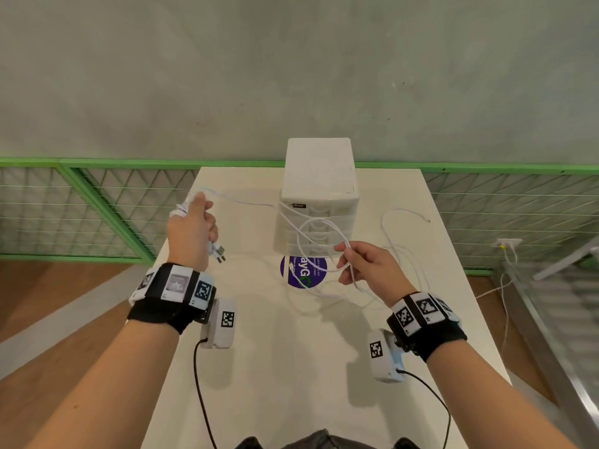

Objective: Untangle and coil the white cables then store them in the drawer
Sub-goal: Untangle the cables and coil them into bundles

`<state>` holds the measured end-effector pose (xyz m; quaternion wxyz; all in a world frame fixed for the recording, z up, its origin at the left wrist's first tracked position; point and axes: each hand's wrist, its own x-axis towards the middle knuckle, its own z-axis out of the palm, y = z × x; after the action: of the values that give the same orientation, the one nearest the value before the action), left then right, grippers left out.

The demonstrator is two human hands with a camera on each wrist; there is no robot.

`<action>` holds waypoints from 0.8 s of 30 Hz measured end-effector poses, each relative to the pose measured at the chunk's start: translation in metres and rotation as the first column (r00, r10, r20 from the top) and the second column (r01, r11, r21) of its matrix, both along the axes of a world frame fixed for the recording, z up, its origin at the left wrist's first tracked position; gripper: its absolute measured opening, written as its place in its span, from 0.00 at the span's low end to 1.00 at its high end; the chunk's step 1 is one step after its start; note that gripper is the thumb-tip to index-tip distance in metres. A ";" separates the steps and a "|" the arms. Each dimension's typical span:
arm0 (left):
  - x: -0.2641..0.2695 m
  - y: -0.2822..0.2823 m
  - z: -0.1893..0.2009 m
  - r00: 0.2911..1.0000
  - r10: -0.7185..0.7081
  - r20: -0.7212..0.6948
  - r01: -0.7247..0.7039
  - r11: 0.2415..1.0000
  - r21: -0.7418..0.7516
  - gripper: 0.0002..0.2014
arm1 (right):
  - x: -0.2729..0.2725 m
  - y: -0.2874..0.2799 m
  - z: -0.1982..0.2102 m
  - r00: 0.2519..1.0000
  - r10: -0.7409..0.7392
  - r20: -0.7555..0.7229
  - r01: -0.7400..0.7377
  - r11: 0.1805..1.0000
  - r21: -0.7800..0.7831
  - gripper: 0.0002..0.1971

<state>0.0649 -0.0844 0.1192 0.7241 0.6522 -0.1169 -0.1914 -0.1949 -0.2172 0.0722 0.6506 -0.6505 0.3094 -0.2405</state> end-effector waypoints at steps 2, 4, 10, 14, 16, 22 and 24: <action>-0.012 -0.001 -0.008 0.989 -0.151 -0.004 0.151 0.984 0.099 0.14 | 0.008 0.004 0.004 1.000 -0.006 0.010 0.006 1.000 -0.018 0.10; -0.033 -0.003 -0.013 0.954 -0.298 -0.039 0.299 0.929 0.218 0.19 | 0.015 0.007 0.008 0.999 -0.023 0.026 0.024 0.999 -0.030 0.10; -0.084 -0.018 -0.027 0.822 -0.558 -0.114 0.566 0.774 0.283 0.21 | 0.027 0.017 0.010 0.999 0.051 0.019 -0.049 0.994 -0.094 0.14; -0.087 -0.023 -0.024 0.849 -0.497 -0.180 0.525 0.831 0.181 0.14 | 0.023 0.017 0.007 1.000 0.029 -0.007 -0.030 0.992 -0.124 0.12; -0.083 -0.023 -0.021 0.866 -0.466 -0.183 0.492 0.859 0.140 0.13 | 0.019 0.012 0.005 0.998 -0.064 -0.008 0.062 0.990 -0.126 0.08; -0.083 -0.023 -0.011 0.884 -0.460 -0.088 0.468 0.874 0.131 0.17 | 0.018 0.008 -0.002 0.981 -0.179 -0.077 0.159 0.964 -0.215 0.08; -0.085 -0.024 -0.011 0.886 -0.460 -0.062 0.464 0.872 0.160 0.17 | 0.020 0.008 -0.002 0.968 -0.227 -0.102 0.190 0.938 -0.289 0.13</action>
<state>-0.0202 -0.1081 0.1086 0.6004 0.6626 -0.2444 -0.3750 -0.1752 -0.2095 0.0707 0.5017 -0.7132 0.3831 -0.3048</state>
